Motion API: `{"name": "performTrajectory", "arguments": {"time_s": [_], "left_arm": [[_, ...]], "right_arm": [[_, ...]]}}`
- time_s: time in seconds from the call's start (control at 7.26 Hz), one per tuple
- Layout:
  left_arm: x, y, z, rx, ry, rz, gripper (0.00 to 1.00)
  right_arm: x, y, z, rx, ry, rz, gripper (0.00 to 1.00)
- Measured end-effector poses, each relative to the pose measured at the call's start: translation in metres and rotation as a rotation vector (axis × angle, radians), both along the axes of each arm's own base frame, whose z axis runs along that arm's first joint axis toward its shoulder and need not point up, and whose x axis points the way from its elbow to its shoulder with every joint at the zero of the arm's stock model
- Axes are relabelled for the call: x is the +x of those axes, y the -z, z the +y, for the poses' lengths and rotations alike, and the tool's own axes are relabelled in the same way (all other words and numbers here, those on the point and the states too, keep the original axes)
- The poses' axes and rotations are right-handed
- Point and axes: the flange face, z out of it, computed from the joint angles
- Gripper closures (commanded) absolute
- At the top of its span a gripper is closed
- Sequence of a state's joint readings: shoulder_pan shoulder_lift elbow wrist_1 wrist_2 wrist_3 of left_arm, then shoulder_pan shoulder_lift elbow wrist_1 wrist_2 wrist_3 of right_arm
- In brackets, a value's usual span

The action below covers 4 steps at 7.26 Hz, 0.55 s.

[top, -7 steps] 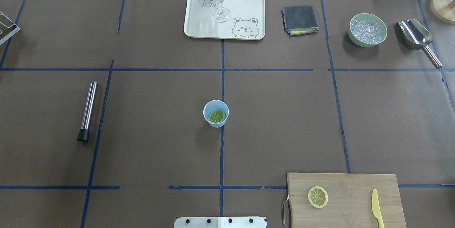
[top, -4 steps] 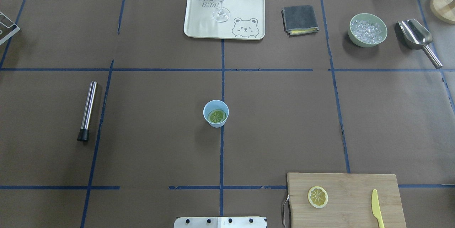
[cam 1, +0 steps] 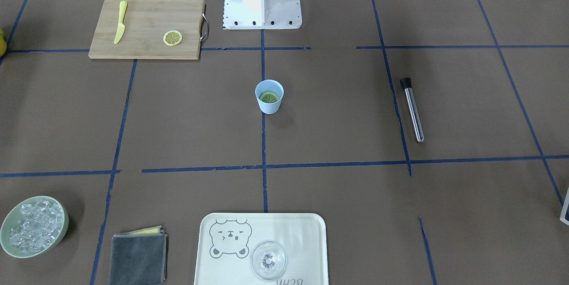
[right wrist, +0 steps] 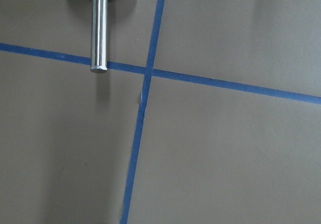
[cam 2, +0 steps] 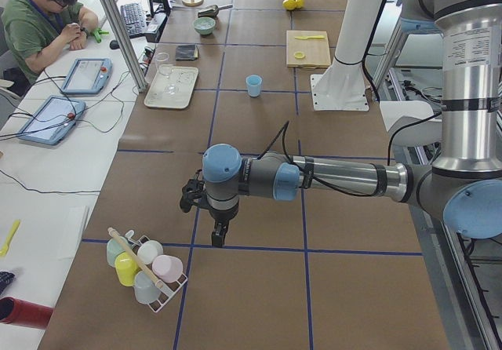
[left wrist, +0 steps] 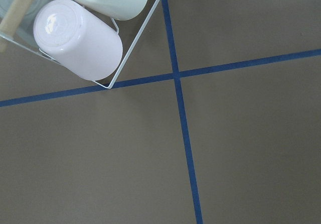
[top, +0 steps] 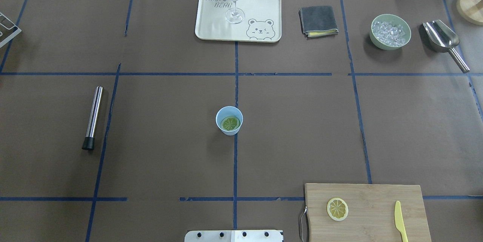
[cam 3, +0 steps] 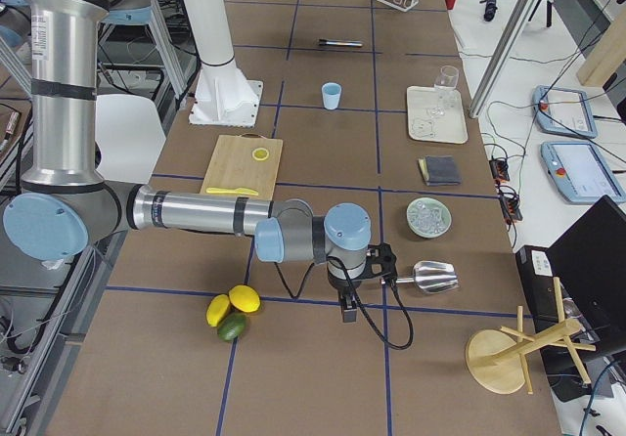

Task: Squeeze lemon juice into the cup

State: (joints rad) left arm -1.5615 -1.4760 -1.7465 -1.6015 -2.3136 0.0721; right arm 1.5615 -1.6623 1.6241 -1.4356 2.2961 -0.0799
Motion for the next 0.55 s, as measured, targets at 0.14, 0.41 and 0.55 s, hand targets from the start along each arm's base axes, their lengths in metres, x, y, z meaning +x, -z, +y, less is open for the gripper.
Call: {"name": "performTrajectory", "arguments": {"time_s": [0.14,0.41,0.55], "left_arm": [[0.0,0.0,0.0,-0.001,0.0,0.001,0.0],[0.0,-0.001,0.0,-0.004,0.001,0.005,0.0],[0.0,-0.001,0.0,-0.004,0.001,0.006,0.0]], "right_arm": [[0.005,0.007,0.002,0.011,-0.01,-0.017,0.0],[0.015,0.014,0.009,0.017,-0.031,-0.053,0.0],[0.017,0.013,0.011,0.017,-0.034,-0.056,0.0]]}}
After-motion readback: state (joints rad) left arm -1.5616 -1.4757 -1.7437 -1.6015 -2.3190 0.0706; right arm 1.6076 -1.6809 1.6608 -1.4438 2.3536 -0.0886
